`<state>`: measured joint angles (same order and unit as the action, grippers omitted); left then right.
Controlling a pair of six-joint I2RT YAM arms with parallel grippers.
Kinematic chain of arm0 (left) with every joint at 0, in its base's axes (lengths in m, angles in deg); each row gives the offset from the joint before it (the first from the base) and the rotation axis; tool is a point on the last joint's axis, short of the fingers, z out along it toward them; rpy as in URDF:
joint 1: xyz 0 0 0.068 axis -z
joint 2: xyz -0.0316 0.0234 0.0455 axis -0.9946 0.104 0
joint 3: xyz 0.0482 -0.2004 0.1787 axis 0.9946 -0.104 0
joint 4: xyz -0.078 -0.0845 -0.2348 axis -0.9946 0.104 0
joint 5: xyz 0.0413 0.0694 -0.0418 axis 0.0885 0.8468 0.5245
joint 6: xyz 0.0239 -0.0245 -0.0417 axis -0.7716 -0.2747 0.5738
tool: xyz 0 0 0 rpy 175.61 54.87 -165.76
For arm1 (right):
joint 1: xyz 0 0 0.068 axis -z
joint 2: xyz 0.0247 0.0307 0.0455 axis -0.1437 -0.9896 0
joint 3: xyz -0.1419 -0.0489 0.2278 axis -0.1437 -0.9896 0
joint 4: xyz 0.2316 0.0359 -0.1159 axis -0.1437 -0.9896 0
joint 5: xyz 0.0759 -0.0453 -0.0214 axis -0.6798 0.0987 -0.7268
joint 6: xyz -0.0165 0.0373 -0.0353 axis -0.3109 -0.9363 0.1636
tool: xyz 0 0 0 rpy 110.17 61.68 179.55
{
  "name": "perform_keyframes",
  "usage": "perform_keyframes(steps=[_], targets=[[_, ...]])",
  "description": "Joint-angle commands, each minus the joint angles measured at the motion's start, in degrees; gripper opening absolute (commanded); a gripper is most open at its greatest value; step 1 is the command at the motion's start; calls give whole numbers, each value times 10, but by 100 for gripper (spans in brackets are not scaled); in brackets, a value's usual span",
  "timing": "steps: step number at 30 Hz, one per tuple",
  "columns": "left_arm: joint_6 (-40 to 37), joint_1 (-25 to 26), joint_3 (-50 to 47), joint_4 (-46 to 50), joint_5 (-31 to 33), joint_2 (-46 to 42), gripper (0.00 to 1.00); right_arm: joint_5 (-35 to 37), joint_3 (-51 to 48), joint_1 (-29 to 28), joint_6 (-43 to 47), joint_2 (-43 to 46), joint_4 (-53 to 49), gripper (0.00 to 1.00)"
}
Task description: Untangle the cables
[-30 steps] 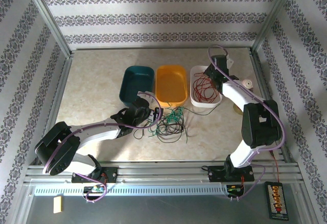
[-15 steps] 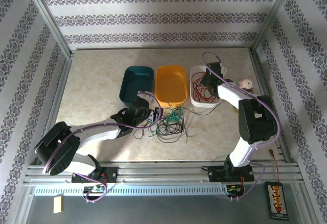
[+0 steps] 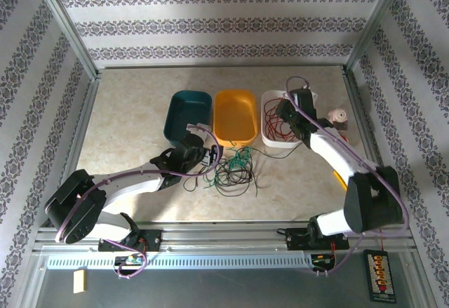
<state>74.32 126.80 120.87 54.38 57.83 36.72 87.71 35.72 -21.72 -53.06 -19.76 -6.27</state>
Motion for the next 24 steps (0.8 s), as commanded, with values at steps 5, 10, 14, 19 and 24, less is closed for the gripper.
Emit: perform_keyframes(steps=[5, 10, 14, 19, 24], targets=[[4, 4, 8, 14, -2, -21, 84, 41, -85, -69, 28, 136, -35, 55], [20, -13, 7, 18, -49, -9, 84, -134, -94, -156, 93, 113, -44, 53], [39, -33, 10, 24, -69, -8, 83, -211, -77, -227, 137, 48, -72, 53], [40, -40, 21, 69, -31, -2, 81, -212, -32, -261, 163, -24, -104, 52], [18, -39, 27, 88, -54, 3, 80, -206, -11, -262, 165, -60, -129, 50]])
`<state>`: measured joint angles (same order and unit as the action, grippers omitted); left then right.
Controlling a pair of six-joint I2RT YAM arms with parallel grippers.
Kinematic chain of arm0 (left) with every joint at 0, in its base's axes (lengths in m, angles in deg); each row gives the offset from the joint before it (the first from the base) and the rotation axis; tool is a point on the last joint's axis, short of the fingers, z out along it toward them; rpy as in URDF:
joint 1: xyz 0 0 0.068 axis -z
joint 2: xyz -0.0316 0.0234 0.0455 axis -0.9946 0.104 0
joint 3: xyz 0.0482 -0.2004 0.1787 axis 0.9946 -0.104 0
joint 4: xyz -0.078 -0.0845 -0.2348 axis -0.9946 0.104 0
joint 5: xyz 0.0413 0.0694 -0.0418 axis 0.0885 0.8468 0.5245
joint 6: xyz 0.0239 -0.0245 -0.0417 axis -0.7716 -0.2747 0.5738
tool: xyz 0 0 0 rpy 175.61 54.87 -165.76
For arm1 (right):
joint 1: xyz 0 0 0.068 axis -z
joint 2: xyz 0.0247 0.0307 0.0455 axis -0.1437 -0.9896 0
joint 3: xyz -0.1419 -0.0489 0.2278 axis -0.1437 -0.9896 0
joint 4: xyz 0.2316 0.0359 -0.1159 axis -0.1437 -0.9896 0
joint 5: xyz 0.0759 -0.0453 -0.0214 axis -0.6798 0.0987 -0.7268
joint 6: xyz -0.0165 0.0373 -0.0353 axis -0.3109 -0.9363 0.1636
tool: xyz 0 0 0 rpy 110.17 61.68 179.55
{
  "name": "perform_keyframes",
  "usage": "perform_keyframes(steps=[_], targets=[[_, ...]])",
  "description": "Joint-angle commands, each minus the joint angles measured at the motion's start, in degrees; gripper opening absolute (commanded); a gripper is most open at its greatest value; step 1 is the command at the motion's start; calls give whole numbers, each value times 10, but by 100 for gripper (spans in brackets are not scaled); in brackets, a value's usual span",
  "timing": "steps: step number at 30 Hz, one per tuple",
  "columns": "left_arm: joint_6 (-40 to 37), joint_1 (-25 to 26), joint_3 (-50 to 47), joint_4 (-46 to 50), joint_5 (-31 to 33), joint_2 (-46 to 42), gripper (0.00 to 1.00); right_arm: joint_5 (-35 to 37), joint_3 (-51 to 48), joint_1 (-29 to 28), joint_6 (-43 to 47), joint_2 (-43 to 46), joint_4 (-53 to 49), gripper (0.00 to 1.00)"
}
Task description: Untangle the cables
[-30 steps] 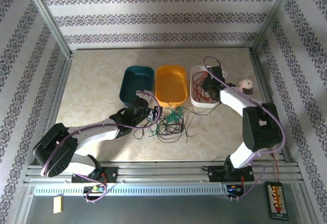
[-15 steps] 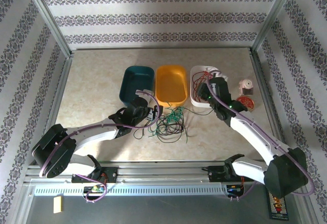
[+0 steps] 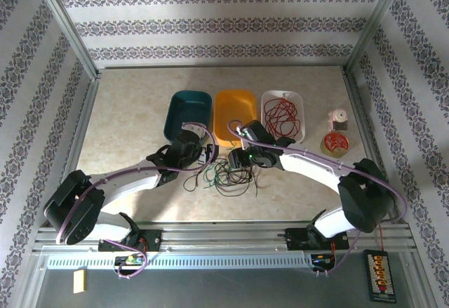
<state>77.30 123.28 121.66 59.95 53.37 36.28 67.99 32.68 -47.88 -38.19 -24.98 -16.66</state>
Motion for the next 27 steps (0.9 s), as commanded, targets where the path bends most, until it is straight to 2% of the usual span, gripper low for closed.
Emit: perform_keyframes(steps=[1, 5, 12, 19, 22, 27], targets=[[-16, -3, 21, 35, -16, 9, 80, -6, 19, -1, 18, -11, -30, 50], [-31, -2, 21, 29, -42, 20, 80, -5, 16, -1, 21, -29, -40, 48], [-64, 7, 50, 3, -137, 77, 77, -2, 17, -2, 25, -66, -39, 42], [-75, 11, 80, -10, -174, 127, 74, 11, -6, 2, 16, -60, 2, 14], [-78, 13, 91, -26, -201, 152, 72, 8, -18, 7, 13, -49, 13, 5], [-79, 14, 111, -35, -238, 183, 64, -1, -35, 11, 16, -23, 18, 0]])
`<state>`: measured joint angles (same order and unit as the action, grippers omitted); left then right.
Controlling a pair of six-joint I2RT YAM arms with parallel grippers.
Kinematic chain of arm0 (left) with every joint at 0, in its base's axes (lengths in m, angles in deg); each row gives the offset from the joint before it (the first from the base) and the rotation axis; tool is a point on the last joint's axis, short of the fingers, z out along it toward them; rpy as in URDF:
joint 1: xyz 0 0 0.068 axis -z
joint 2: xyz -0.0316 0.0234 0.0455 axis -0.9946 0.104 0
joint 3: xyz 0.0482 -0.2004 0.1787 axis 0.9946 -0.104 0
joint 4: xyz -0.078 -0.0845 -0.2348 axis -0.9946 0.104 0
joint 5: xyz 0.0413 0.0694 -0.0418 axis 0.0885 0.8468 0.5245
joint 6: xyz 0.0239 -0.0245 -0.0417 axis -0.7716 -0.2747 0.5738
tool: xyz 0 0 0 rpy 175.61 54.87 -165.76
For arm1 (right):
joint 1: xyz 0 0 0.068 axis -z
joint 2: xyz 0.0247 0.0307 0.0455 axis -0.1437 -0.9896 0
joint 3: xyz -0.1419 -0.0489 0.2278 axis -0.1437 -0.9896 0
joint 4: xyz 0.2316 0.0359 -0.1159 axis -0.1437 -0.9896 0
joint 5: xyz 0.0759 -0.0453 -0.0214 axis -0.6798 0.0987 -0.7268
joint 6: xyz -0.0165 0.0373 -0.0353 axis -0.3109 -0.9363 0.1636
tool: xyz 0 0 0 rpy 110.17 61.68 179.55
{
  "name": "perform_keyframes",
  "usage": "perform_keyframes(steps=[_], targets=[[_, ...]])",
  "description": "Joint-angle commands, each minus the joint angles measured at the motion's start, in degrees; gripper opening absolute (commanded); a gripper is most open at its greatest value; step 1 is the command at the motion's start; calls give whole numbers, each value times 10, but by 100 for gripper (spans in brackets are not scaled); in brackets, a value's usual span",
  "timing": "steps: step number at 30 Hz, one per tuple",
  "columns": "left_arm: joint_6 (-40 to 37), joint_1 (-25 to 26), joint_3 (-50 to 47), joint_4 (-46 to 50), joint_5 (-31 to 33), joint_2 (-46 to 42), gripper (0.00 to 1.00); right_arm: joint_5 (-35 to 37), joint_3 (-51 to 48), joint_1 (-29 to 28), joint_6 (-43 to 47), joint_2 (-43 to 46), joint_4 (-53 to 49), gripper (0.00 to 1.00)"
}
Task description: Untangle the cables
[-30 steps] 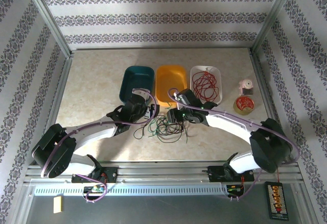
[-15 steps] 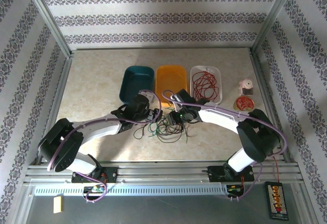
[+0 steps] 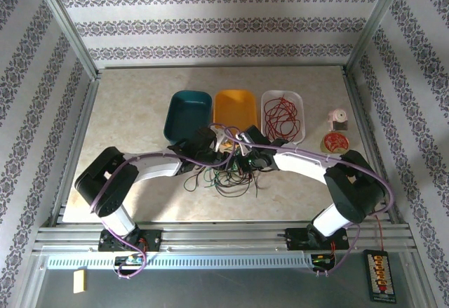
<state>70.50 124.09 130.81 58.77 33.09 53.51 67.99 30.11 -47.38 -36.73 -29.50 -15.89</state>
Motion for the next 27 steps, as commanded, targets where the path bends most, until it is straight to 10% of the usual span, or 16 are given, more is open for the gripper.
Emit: perform_keyframes(steps=[1, 14, 27], targets=[[-12, 6, 23, -24, -37, 15, 62, -4, -12, 7, 3, 27, 11, 0], [17, 0, 27, -36, 0, 43, 0, -85, -83, 69, -13, 180, 26, 0], [14, -4, -5, 18, 88, 7, 0, -76, -185, 227, -90, 375, 8, 0]])
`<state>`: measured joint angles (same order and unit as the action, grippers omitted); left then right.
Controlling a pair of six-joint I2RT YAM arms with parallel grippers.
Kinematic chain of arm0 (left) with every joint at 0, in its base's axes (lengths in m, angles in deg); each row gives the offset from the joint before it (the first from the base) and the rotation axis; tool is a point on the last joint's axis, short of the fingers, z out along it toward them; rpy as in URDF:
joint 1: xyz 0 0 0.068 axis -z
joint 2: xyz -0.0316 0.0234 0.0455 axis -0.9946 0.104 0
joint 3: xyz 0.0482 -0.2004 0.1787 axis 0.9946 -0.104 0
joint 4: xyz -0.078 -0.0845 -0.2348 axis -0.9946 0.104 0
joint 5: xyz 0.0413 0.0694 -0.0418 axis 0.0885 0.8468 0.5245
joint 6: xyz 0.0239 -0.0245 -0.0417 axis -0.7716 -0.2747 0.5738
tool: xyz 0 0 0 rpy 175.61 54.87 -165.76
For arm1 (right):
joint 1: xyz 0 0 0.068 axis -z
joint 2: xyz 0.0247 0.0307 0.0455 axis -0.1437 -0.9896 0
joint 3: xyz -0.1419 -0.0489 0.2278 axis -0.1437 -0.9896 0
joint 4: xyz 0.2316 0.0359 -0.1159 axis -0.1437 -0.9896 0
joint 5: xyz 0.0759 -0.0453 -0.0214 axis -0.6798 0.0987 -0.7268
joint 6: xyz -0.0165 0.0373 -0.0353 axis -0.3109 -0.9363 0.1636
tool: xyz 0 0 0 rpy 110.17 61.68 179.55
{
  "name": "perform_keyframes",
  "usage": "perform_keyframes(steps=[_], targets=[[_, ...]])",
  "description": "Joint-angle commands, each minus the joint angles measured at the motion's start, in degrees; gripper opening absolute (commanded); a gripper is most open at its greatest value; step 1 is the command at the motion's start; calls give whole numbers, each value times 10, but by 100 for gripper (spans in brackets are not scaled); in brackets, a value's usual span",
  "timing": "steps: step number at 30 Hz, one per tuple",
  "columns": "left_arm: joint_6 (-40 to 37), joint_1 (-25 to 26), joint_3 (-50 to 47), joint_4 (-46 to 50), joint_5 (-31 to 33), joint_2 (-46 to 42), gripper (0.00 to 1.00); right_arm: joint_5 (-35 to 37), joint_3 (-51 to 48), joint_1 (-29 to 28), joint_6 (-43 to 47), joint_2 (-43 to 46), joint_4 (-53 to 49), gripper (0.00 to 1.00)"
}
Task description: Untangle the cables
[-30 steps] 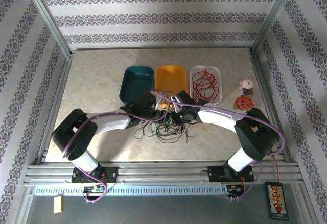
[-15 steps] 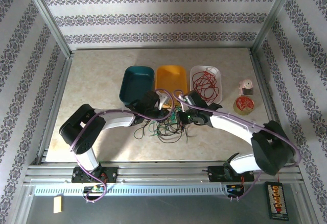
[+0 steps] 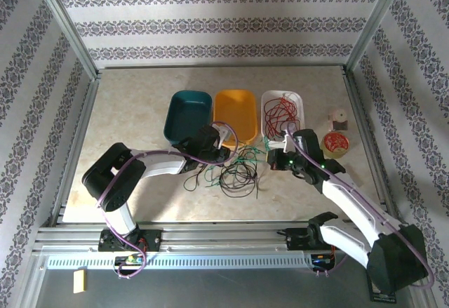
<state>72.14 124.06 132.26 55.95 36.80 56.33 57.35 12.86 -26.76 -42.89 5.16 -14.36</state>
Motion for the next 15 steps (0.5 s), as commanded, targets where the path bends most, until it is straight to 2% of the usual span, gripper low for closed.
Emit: perform_keyframes(steps=[1, 5, 8, 11, 15], targets=[[-4, -5, -24, 52, 56, -27, 0, 42, -19, 28, -35, 40, -7, 0], [-7, -9, -36, 72, 73, -44, 0, 104, -38, 48, -68, 77, -16, 0], [-8, -11, -46, 79, 75, -55, 0, 113, -50, 57, -78, 87, -15, 0], [-16, -11, -55, 74, 58, -73, 0, 68, -53, 59, -71, 72, 0, 0], [-31, -11, -65, 54, -2, -105, 0, -18, -47, 49, -47, 27, 15, 0]])
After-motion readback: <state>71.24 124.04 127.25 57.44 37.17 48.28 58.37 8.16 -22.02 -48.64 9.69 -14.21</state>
